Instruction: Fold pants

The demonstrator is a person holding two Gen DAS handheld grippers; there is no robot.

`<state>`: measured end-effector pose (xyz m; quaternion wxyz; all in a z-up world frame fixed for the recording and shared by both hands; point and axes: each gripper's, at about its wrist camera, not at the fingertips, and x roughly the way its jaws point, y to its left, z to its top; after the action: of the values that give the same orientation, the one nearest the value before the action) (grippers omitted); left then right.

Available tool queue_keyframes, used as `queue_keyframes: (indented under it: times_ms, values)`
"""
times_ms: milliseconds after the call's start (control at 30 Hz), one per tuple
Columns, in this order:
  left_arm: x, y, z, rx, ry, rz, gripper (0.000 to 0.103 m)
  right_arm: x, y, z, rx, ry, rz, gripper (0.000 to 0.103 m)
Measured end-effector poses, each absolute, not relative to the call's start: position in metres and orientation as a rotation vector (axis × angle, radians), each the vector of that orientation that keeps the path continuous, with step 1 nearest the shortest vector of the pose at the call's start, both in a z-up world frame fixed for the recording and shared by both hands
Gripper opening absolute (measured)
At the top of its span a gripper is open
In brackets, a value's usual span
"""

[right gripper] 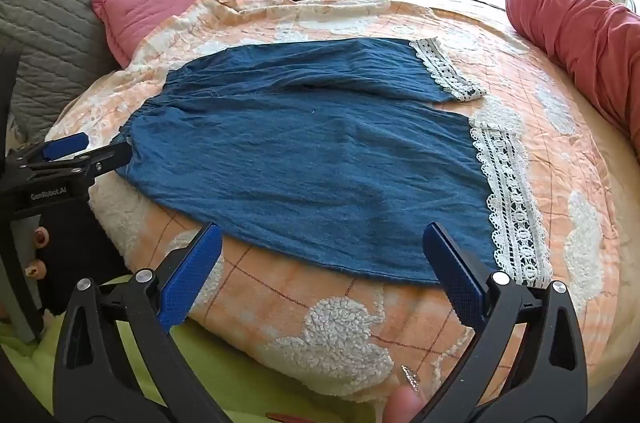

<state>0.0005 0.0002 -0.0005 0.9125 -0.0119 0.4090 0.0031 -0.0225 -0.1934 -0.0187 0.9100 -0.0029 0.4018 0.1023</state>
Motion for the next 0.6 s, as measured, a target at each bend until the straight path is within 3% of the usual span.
queue_keyframes:
  times_ms: [600]
  values:
    - [-0.0011, 0.003, 0.0016, -0.004, 0.837, 0.015, 0.099, -0.0218, -0.1955, -0.0158, 0.009, 0.823, 0.213, 0.095]
